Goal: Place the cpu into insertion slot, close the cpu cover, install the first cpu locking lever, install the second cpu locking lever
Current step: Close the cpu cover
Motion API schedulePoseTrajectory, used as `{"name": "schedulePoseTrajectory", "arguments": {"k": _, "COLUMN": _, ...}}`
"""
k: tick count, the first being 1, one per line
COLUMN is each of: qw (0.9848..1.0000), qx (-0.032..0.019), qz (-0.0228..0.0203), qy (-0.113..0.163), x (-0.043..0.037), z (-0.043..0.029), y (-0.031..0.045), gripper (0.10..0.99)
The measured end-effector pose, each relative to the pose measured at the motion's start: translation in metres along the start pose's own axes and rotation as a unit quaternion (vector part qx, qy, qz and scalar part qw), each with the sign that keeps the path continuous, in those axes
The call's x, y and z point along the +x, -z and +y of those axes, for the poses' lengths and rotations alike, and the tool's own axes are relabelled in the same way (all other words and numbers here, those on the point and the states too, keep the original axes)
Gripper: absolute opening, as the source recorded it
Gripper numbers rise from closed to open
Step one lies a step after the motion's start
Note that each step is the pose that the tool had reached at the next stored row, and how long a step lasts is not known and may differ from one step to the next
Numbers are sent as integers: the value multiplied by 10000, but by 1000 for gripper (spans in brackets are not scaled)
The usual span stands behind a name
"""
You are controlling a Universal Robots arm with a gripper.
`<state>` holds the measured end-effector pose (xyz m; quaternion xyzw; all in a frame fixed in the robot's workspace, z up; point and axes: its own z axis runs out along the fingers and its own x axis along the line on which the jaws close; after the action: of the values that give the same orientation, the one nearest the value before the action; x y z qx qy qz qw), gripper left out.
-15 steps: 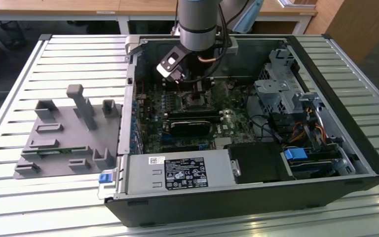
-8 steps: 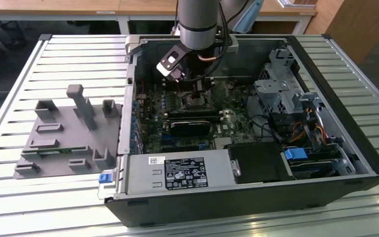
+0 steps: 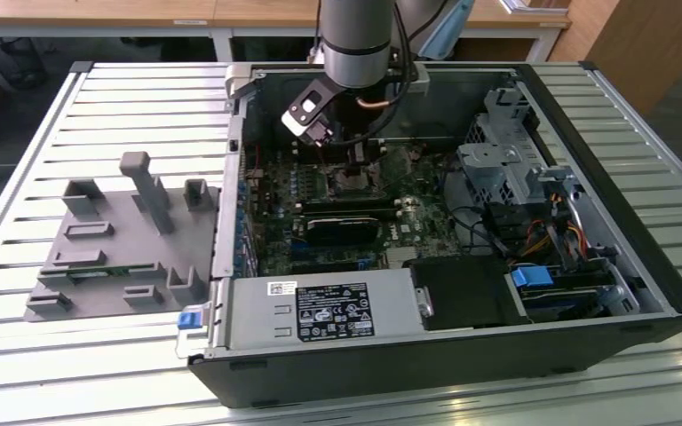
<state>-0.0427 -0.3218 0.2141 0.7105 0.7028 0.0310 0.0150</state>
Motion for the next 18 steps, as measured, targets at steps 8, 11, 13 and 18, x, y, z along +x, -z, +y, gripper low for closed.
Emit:
{"name": "schedulePoseTrajectory", "arguments": {"k": 8, "qw": 10000, "qx": 0, "qz": 0, "qy": 0, "x": 2, "z": 5, "y": 74, "gripper": 106}}
{"name": "schedulePoseTrajectory", "arguments": {"k": 11, "qw": 10000, "qx": 1, "qz": 1, "qy": 0, "x": 3, "z": 8, "y": 111, "gripper": 106}}
{"name": "schedulePoseTrajectory", "arguments": {"k": 13, "qw": 10000, "qx": 2, "qz": 1, "qy": 0, "x": 4, "z": 10, "y": 140, "gripper": 106}}
{"name": "schedulePoseTrajectory", "arguments": {"k": 18, "qw": 10000, "qx": 5, "qz": -1, "qy": 0, "x": 6, "z": 17, "y": 241, "gripper": 106}}
